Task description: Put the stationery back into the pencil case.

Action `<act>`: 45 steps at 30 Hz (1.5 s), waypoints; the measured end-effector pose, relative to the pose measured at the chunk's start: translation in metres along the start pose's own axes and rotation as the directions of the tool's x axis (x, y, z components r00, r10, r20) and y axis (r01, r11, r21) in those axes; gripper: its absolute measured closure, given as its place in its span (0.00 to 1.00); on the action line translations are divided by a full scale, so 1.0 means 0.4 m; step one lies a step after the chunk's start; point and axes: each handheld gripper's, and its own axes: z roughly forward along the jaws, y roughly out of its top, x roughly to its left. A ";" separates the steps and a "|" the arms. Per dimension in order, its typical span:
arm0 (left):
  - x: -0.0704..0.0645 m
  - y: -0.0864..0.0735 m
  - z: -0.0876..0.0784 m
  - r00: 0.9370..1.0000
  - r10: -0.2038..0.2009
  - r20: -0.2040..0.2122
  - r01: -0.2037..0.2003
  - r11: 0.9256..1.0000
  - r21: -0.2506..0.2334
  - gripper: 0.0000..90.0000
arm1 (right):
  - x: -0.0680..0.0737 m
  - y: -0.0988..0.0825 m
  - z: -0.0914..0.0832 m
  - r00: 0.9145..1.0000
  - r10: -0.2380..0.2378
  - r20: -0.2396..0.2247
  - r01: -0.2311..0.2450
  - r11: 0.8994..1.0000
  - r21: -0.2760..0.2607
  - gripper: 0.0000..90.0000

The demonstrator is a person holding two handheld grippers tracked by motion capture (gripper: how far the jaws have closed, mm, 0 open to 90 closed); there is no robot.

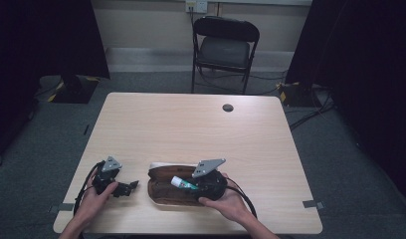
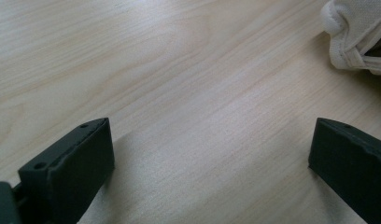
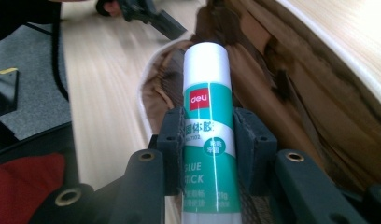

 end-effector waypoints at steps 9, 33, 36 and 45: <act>0.000 0.000 0.000 1.000 0.002 -0.002 -0.002 1.000 0.000 0.00 | -0.029 0.001 0.031 1.000 0.018 0.018 -0.018 1.000 0.006 0.73; -0.001 -0.002 -0.002 1.000 0.006 -0.002 -0.006 1.000 -0.002 0.00 | -0.032 -0.015 0.017 0.994 0.040 0.105 -0.039 0.999 -0.015 0.73; -0.001 -0.002 -0.002 1.000 0.005 -0.002 -0.005 1.000 -0.002 0.00 | -0.034 -0.025 0.003 0.993 0.045 0.108 -0.043 0.999 -0.017 0.73; -0.001 -0.002 -0.002 1.000 0.006 -0.002 -0.006 1.000 -0.002 0.00 | -0.039 -0.051 -0.034 0.989 0.069 0.134 -0.065 0.997 -0.027 0.68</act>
